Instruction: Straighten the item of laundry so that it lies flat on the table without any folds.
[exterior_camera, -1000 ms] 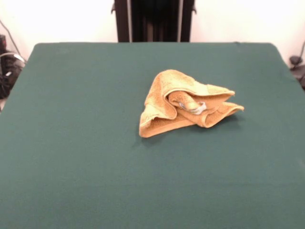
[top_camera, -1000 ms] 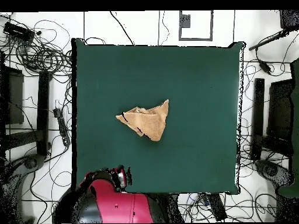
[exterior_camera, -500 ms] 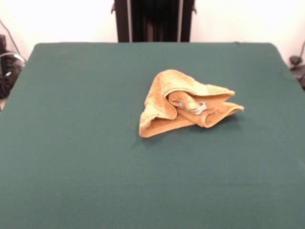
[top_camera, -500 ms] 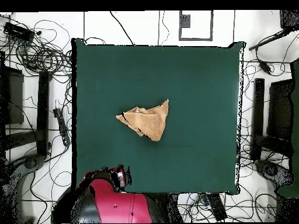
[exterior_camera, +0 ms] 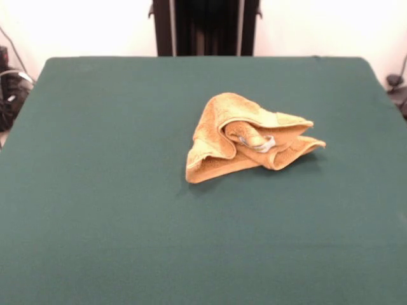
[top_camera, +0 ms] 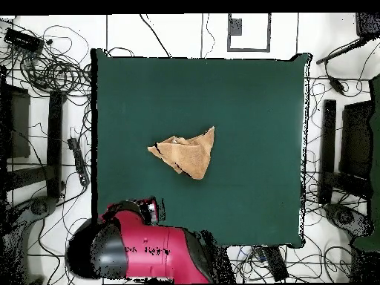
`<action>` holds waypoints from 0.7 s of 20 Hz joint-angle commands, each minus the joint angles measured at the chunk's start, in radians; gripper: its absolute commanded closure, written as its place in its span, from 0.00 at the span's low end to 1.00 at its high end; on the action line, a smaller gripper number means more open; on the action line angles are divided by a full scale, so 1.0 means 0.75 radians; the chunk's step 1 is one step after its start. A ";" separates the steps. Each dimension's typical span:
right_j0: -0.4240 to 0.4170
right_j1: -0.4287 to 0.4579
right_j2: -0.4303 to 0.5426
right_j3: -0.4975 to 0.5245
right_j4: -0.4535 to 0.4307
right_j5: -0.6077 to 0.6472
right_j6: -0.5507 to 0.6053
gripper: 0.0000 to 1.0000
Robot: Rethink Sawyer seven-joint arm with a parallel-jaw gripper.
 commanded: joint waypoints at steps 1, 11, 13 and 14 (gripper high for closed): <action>0.055 0.254 0.055 -0.037 0.089 -0.138 0.434 0.00; 0.071 0.438 0.091 0.005 0.193 -0.382 0.436 0.00; 0.075 0.460 0.093 0.003 0.210 -0.399 0.427 0.00; 0.076 0.471 0.096 0.002 0.217 -0.406 0.421 0.00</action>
